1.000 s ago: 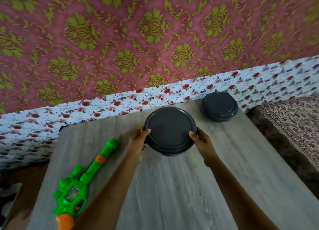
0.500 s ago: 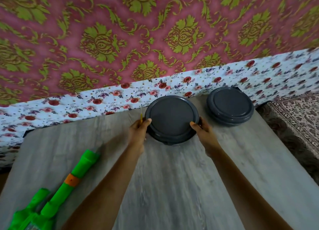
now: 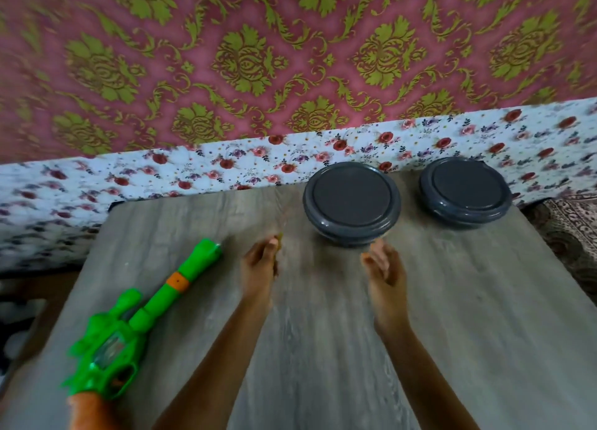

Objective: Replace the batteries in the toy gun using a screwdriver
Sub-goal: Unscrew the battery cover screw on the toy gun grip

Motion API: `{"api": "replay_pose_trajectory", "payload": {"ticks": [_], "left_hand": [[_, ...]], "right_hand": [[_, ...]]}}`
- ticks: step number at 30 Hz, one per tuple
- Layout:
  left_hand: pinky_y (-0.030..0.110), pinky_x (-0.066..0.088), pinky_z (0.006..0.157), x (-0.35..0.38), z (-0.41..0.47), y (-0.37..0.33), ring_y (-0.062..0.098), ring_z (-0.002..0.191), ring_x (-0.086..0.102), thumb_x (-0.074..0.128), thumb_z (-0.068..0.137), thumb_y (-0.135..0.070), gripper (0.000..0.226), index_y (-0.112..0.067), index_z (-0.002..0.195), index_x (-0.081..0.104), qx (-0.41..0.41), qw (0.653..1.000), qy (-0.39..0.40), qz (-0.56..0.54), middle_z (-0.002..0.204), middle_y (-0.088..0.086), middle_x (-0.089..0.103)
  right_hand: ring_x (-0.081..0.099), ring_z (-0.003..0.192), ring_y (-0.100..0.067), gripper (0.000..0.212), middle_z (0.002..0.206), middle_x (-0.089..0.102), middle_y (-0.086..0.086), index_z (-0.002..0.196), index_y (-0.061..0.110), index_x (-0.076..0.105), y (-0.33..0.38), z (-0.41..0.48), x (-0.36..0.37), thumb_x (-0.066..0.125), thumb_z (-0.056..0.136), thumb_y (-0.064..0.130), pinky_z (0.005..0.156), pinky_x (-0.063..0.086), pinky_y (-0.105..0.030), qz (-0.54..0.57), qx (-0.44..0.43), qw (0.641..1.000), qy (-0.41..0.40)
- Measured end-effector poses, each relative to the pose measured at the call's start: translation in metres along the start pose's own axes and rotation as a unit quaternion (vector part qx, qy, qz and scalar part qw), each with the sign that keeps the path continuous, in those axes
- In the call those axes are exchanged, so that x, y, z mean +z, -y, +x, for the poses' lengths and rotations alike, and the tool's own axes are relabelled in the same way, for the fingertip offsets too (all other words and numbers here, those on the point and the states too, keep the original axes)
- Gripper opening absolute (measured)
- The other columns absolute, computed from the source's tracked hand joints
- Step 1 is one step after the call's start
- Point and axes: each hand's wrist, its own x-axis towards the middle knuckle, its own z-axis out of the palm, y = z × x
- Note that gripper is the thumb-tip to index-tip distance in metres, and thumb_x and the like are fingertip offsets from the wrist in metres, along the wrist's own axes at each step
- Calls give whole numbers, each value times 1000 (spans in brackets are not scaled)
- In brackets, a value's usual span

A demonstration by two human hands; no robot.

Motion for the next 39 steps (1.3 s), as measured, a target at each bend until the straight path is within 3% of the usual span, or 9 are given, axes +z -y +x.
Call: {"api": "replay_pose_trajectory", "payload": {"ticks": [6,9,13,17,19,22,28,32,39], "left_hand": [[16,31,45,-103,-52,-1,-3,42,39,61,86,-4,14,-17,82,66,13,997,-38,60,48,-4,52],[24,32,54,-170,-59,-2,0,56,45,58,82,-25,19,-8,84,67,109,971,-113,180,63,11,54],[32,39,62,-240,-52,8,28,80,64,50,82,-27,31,-7,99,68,162,907,-181,343,86,13,68],[34,43,91,-274,-42,83,31,116,55,45,74,-24,49,-9,117,64,205,867,-185,415,123,13,62],[33,39,100,-275,-31,83,29,127,48,47,83,-24,48,-15,129,57,205,872,-173,410,137,11,53],[29,40,95,-277,-64,89,26,124,50,53,90,-21,44,-19,133,52,241,877,-167,381,137,8,53],[31,45,73,-283,-51,56,23,87,57,50,95,-17,36,-18,131,54,214,875,-123,417,113,14,63],[42,49,87,-272,-76,74,34,103,60,52,85,-28,39,-14,120,61,217,883,-100,403,115,17,64],[33,42,83,-232,-172,94,34,110,57,49,95,-16,31,-10,123,60,249,856,-76,447,122,18,61]], "right_hand": [[55,109,-19,38,119,58,-10,122,6,52,-21,-86,60,60,85,-1,91,43,-19,-47,30,986,157],[54,107,-17,39,119,59,-10,123,3,52,-30,-121,90,60,85,-1,98,42,-31,-63,29,975,213],[54,115,-20,42,123,57,-8,127,6,50,-59,-157,117,60,86,3,100,39,-28,-127,-32,949,288],[50,123,-20,51,133,53,-7,134,10,46,-123,-171,113,62,86,15,100,33,-21,-214,-147,911,321],[46,127,-18,53,137,50,-7,136,12,44,-124,-156,119,62,86,18,98,29,-15,-238,-187,894,331],[43,130,-17,55,140,47,-7,137,13,41,-122,-169,94,61,86,21,97,26,-13,-249,-263,867,342],[41,132,-20,63,145,42,-7,141,17,35,-87,-138,110,62,85,30,109,32,-29,-319,-203,841,387],[43,131,-21,64,144,42,-11,140,10,36,-82,-161,66,63,85,27,110,34,-34,-300,-189,861,364],[40,132,-19,60,144,42,-8,139,11,39,-78,-231,-26,63,85,26,109,32,-30,-294,-226,876,310]]}}
